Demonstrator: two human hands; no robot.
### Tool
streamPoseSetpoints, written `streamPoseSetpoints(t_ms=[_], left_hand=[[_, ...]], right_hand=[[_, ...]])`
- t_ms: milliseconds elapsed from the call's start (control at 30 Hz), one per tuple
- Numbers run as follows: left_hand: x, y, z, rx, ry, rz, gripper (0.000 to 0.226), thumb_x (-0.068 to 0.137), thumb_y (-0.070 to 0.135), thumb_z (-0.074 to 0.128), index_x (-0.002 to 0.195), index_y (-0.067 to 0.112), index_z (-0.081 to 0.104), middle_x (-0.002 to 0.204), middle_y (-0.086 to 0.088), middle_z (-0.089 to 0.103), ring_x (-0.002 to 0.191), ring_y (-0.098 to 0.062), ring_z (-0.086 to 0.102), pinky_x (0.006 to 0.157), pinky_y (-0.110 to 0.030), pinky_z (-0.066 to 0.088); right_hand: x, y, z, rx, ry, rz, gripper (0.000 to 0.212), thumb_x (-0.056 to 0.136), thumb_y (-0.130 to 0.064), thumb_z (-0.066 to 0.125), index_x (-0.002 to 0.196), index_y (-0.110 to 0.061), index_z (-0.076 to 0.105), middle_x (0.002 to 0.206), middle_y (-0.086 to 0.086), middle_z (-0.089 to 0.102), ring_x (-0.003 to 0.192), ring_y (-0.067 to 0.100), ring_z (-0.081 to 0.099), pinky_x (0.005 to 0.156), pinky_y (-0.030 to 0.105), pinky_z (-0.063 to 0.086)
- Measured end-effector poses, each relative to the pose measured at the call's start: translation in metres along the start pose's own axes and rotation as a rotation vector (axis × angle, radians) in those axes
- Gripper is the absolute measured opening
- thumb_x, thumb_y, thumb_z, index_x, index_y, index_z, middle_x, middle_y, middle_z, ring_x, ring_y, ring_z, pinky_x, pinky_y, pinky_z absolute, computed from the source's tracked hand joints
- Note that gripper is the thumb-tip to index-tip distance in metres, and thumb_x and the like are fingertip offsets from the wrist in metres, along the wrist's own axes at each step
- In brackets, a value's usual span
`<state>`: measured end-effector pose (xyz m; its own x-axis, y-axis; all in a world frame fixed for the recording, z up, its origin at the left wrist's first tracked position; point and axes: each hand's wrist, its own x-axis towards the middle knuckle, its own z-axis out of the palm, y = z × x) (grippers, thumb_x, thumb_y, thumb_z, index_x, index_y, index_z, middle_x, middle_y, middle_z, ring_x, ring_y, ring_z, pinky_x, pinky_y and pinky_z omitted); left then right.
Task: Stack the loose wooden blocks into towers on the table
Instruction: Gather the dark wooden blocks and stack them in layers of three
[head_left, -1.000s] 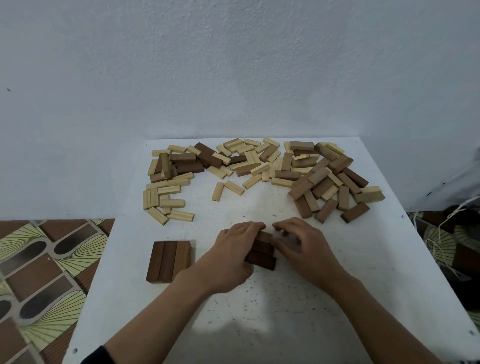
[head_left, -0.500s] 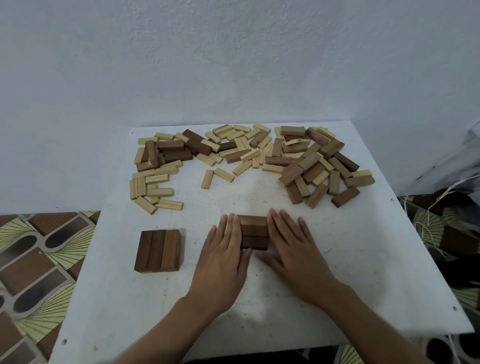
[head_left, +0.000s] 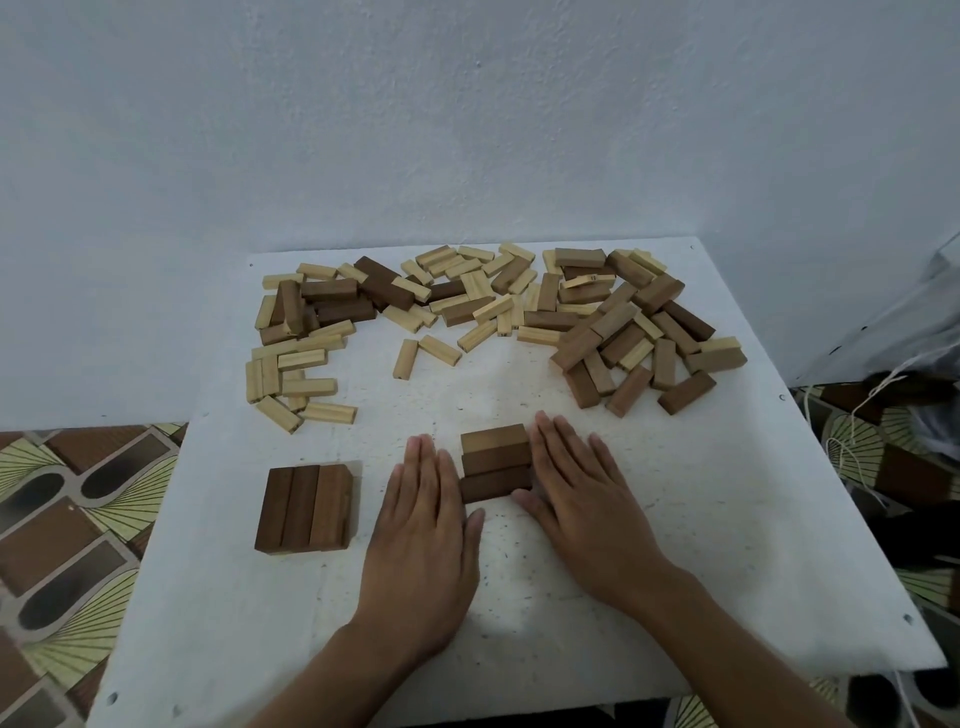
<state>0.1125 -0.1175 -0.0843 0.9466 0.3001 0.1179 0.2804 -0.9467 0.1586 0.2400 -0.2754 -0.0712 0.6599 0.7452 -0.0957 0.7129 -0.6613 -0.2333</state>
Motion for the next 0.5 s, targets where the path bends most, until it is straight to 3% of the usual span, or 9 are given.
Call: streamPoseSetpoints(t_ms=[100, 200, 500], left_hand=[[0.0013, 0.0015, 0.0004, 0.014, 0.0, 0.021, 0.064, 0.107, 0.039, 0.019, 0.152, -0.006, 0.03, 0.162, -0.024, 0.022, 0.154, -0.033, 0.016, 0.123, -0.047, 0.025], [0.0026, 0.0017, 0.0007, 0.018, 0.009, 0.02, 0.063, 0.107, 0.037, 0.022, 0.154, -0.005, 0.026, 0.164, -0.022, 0.02, 0.154, -0.032, 0.014, 0.124, -0.046, 0.023], [0.0078, -0.0059, -0.0017, -0.046, -0.007, 0.017, 0.06, 0.107, 0.037, 0.018, 0.157, 0.004, 0.026, 0.164, -0.01, 0.027, 0.154, -0.021, 0.02, 0.123, -0.042, 0.027]], right_hand=[[0.0003, 0.0011, 0.0008, -0.019, 0.003, -0.01, 0.079, 0.095, -0.068, -0.015, 0.158, -0.021, -0.012, 0.165, -0.005, -0.016, 0.151, 0.01, -0.021, 0.124, 0.038, -0.008], [-0.0011, 0.0008, 0.0029, -0.032, 0.043, -0.027, 0.072, 0.103, -0.063, -0.002, 0.16, -0.02, 0.003, 0.168, -0.007, -0.002, 0.154, 0.014, -0.01, 0.122, 0.04, -0.003], [-0.0011, -0.0005, 0.0017, -0.015, 0.052, -0.018, 0.072, 0.102, -0.063, 0.0, 0.161, -0.021, 0.009, 0.167, -0.01, 0.003, 0.154, 0.012, -0.009, 0.123, 0.04, -0.002]])
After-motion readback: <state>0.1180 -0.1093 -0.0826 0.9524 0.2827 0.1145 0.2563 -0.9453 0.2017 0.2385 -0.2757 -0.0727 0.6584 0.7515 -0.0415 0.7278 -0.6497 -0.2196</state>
